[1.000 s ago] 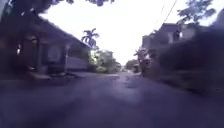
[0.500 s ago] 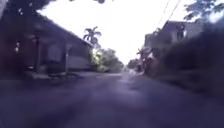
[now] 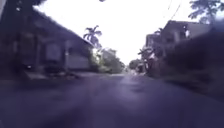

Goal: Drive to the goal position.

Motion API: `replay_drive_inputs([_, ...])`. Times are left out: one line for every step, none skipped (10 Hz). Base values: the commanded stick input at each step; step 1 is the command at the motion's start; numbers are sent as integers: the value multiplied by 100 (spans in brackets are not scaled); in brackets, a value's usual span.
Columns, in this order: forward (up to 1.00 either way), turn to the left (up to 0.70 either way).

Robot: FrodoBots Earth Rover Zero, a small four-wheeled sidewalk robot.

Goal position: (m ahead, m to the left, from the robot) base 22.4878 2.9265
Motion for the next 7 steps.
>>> replay_drive_inputs([70,-35])
replay_drive_inputs([70,-35])
replay_drive_inputs([70,-35])
replay_drive_inputs([70,-35])
replay_drive_inputs([70,-35])
replay_drive_inputs([70,-35])
replay_drive_inputs([70,-35])
